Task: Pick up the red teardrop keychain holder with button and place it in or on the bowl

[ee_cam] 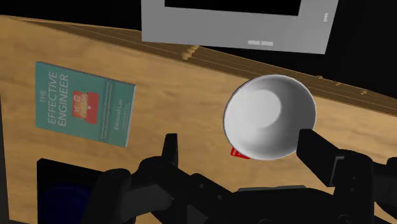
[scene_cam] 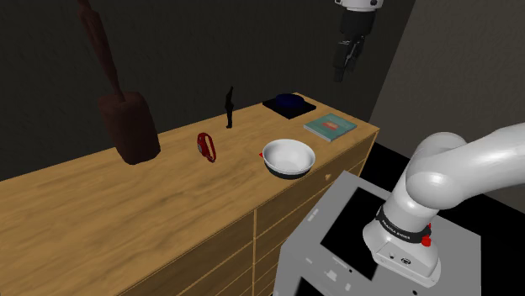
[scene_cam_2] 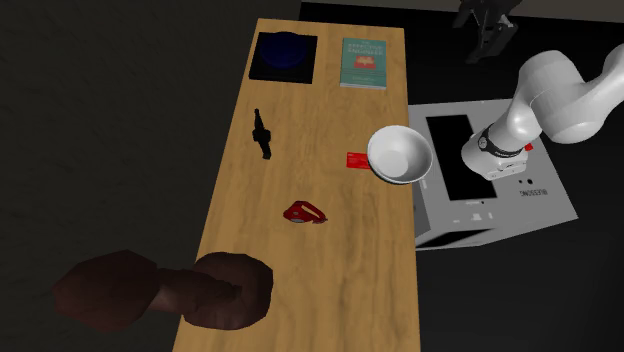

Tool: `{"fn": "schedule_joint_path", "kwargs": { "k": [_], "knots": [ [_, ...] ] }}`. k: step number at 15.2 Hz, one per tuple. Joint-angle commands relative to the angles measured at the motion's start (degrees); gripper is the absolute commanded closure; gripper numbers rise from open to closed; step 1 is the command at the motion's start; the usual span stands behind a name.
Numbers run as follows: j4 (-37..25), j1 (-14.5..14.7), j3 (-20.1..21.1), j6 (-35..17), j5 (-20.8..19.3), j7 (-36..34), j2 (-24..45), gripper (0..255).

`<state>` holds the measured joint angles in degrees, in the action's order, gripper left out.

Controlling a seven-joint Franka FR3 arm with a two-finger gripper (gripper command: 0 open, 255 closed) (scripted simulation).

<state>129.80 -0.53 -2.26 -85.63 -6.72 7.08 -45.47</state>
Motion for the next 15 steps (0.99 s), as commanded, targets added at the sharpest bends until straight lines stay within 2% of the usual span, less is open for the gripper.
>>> {"fn": "schedule_joint_path", "kwargs": {
  "k": [1,8,15],
  "knots": [
    [0.0,0.0,0.0,0.0,0.0,0.0,0.0,0],
    [0.2,1.1,3.8,-9.2,4.3,-7.4,10.0,0],
    [-3.4,2.2,7.2,-17.5,7.3,-14.0,22.3,0]
  ]
}}
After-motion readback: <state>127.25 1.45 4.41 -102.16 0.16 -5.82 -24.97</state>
